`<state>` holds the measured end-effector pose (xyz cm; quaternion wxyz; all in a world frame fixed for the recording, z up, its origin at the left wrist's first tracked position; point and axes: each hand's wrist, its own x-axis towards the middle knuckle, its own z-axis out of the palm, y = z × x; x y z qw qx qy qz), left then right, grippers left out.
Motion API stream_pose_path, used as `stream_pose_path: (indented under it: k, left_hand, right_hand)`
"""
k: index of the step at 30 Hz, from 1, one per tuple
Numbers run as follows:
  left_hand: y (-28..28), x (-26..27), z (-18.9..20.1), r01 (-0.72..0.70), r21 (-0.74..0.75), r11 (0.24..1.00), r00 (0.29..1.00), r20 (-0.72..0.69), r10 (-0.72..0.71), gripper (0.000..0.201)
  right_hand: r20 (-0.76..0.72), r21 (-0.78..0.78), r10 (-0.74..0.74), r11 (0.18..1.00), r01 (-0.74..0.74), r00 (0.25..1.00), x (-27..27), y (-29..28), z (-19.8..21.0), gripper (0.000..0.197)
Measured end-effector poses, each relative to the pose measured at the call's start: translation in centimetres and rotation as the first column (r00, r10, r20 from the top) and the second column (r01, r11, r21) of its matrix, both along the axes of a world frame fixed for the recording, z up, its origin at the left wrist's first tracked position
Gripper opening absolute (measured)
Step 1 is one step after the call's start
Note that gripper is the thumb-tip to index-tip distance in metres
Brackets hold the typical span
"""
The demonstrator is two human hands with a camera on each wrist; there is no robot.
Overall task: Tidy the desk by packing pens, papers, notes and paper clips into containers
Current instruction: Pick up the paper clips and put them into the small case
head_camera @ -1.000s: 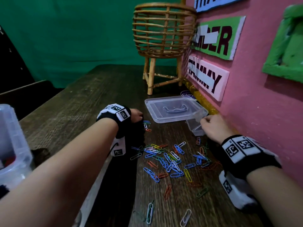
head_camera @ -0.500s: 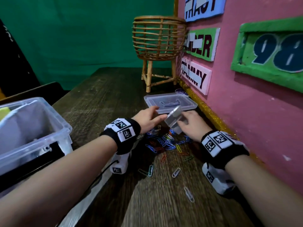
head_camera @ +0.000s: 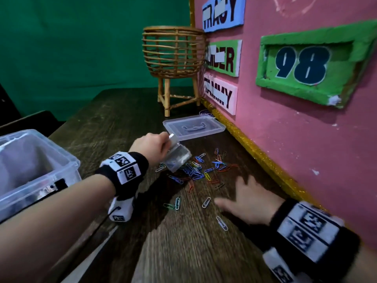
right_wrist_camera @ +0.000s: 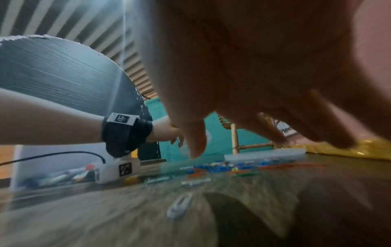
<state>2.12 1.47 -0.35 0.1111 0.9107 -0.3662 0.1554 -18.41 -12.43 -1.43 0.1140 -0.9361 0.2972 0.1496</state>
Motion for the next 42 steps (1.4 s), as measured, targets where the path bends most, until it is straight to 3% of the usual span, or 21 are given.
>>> stream_pose_path:
  k: [3,6,13,16,19,20,21,23,25,27,29,31,33,35,38,42]
  left_hand:
    - [0.9,0.3,-0.4,-0.019,0.015,1.000,1.000,-0.016,0.019,0.026]
    - [1.0,0.4,-0.7,-0.002,0.051,0.999,0.996,-0.087,0.006,0.017]
    - [1.1,0.3,-0.6,0.016,0.098,0.995,0.998,-0.062,-0.010,0.022]
    - [1.3,0.2,-0.7,0.007,0.096,0.995,0.997,-0.071,0.000,0.023]
    - [1.5,0.2,-0.9,0.009,0.075,0.997,0.998,-0.067,-0.004,0.024]
    - [1.5,0.1,-1.0,0.015,0.068,0.998,0.998,-0.063,-0.010,0.025]
    - [1.5,0.1,-1.1,0.021,0.062,0.998,0.998,-0.058,-0.018,0.026]
    - [1.5,0.0,-1.1,0.030,0.056,0.998,0.998,-0.053,-0.027,0.026]
    - [1.4,-0.1,-1.1,0.033,0.056,0.998,0.998,-0.054,-0.030,0.027]
    - [1.4,-0.1,-1.1,0.031,0.057,0.998,0.998,-0.055,-0.027,0.026]
    - [1.5,-0.1,-1.0,0.021,0.059,0.998,0.999,-0.051,-0.018,0.025]
    - [1.5,-0.1,-0.9,0.007,0.055,0.998,0.999,-0.042,-0.004,0.024]
    - [1.6,-0.1,-0.8,-0.002,0.065,0.998,0.999,-0.036,0.004,0.024]
    - [1.5,0.0,-0.8,-0.003,0.079,0.997,0.999,-0.033,0.006,0.024]
    - [1.5,0.0,-0.9,-0.008,0.065,0.998,0.999,-0.045,0.011,0.023]
    - [1.5,0.0,-0.8,-0.009,0.019,1.000,0.999,-0.041,0.010,0.021]
  right_hand:
    - [-0.273,-0.072,-0.164,0.986,0.150,0.948,-2.3,-0.9,-1.1,0.111]
    - [-0.315,-0.070,-0.165,0.986,0.150,0.935,-2.4,-0.9,-1.5,0.114]
    - [-0.155,0.090,0.194,0.979,-0.182,0.969,2.7,-0.5,-1.9,0.095]
    - [0.075,0.142,0.331,0.930,-0.339,0.941,4.1,-0.4,-1.0,0.075]
    - [0.297,0.135,0.289,0.931,-0.340,0.910,3.7,-1.2,0.3,0.055]
    - [0.305,0.215,0.236,0.927,-0.308,0.923,3.1,-1.4,0.9,0.044]
    - [0.250,0.340,0.198,0.899,-0.278,0.948,2.5,-1.7,1.2,0.035]
    - [0.000,0.566,0.280,0.791,-0.231,0.960,1.1,-1.9,1.5,0.022]
    - [-0.209,0.638,0.403,0.747,-0.188,0.891,0.4,-1.3,1.1,0.010]
    - [-0.225,0.639,0.407,0.748,-0.182,0.885,0.7,-0.3,0.2,0.019]
    - [-0.132,0.597,0.339,0.777,-0.198,0.931,2.1,0.6,-0.4,0.028]
    - [0.027,0.468,0.295,0.841,-0.273,0.955,4.0,1.2,-0.7,0.025]
    - [0.118,0.221,0.332,0.910,-0.351,0.936,5.5,1.4,-0.7,0.025]
    - [0.104,-0.013,0.362,0.932,-0.363,0.926,6.6,1.1,-0.8,0.039]
    - [0.125,-0.174,0.234,0.962,-0.211,0.964,8.0,0.6,0.1,0.057]
    - [0.117,-0.169,0.068,0.984,-0.048,0.991,9.2,-1.6,0.7,0.074]
